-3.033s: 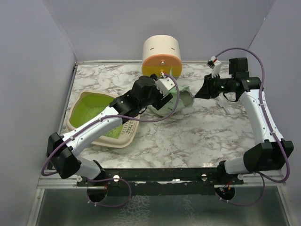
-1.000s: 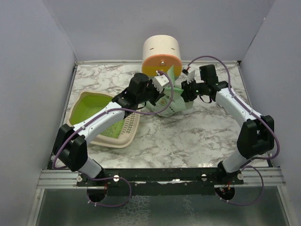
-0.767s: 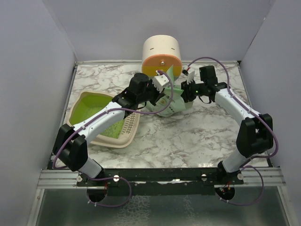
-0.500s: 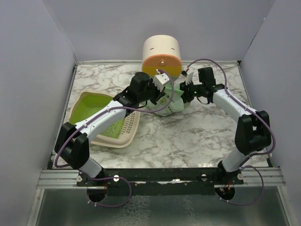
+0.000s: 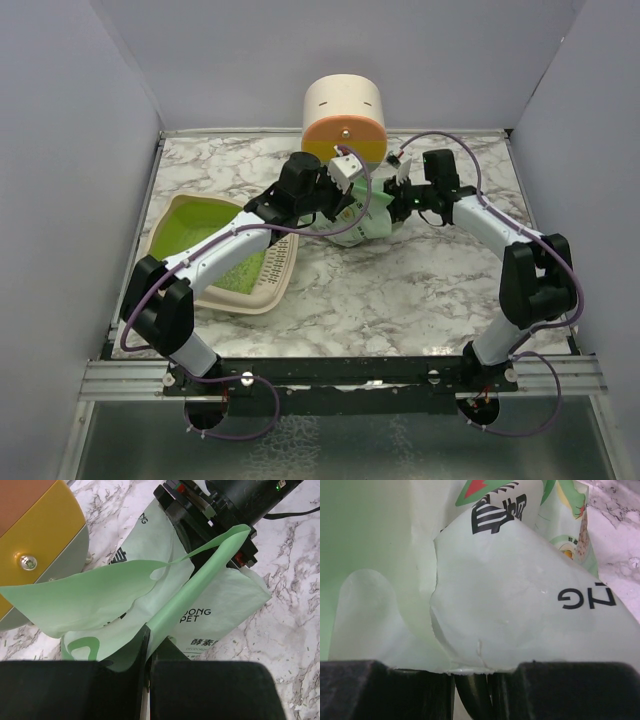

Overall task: Fill the litter box with clean litter
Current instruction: 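Scoop the cat litter from the cat litter bag.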

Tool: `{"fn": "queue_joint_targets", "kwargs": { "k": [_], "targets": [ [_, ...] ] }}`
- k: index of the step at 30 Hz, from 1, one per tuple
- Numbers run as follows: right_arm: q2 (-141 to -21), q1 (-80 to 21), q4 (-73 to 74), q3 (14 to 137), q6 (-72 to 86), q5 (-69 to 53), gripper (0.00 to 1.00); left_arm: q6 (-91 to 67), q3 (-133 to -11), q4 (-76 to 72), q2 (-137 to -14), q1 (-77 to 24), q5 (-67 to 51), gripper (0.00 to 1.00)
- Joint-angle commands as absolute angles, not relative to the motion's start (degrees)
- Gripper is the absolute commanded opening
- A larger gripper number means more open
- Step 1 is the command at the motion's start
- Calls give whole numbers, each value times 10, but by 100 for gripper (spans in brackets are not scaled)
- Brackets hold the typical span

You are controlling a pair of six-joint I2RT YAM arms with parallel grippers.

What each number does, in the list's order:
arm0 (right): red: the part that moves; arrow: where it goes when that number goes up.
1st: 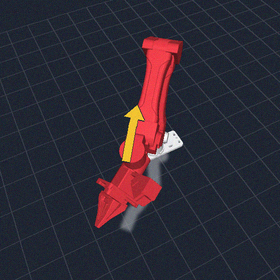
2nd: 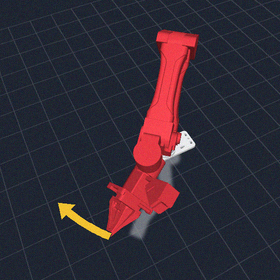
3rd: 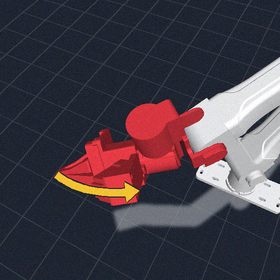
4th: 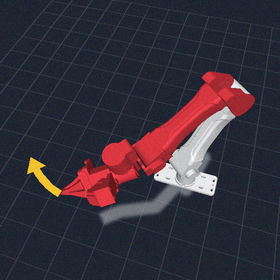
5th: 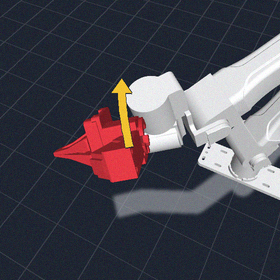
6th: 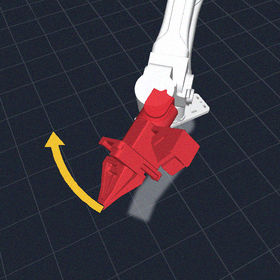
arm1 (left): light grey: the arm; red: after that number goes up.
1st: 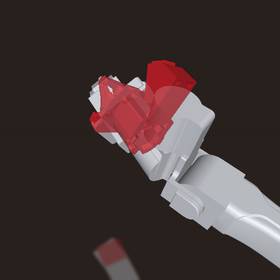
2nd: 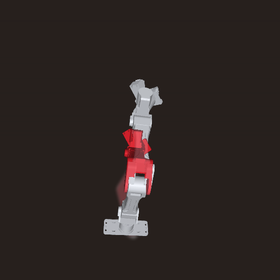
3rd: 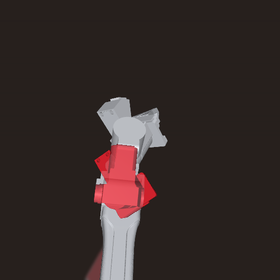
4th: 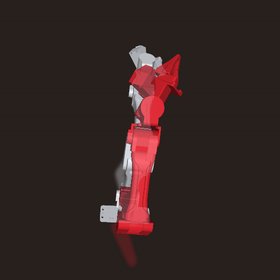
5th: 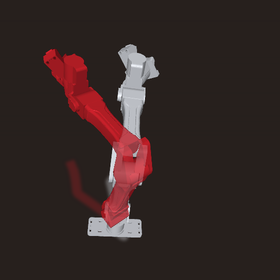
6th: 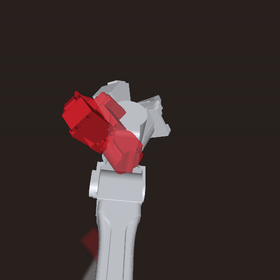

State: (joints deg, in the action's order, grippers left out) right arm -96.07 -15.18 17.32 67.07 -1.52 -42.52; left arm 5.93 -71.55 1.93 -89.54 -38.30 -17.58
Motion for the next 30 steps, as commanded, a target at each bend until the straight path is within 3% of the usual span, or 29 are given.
{"fn": "queue_joint_targets", "kwargs": {
  "k": [1,16,19,22,25,30],
  "targets": [
    [-971,-168,182,637,1,-509,1,47,-738,-35,-893,-388,-213,0],
    [-924,-152,130,628,55,-652,1,61,-748,-11,-879,-388,-184,2],
    [-923,-152,125,627,60,-660,1,62,-749,-2,-874,-388,-174,12],
    [-923,-151,125,631,65,-669,1,62,-744,4,-866,-388,-155,35],
    [-922,-151,130,638,65,-674,1,67,-734,9,-854,-388,-139,49],
    [-928,-150,147,655,64,-687,1,70,-728,26,-840,-388,-126,55]
  ]
}}
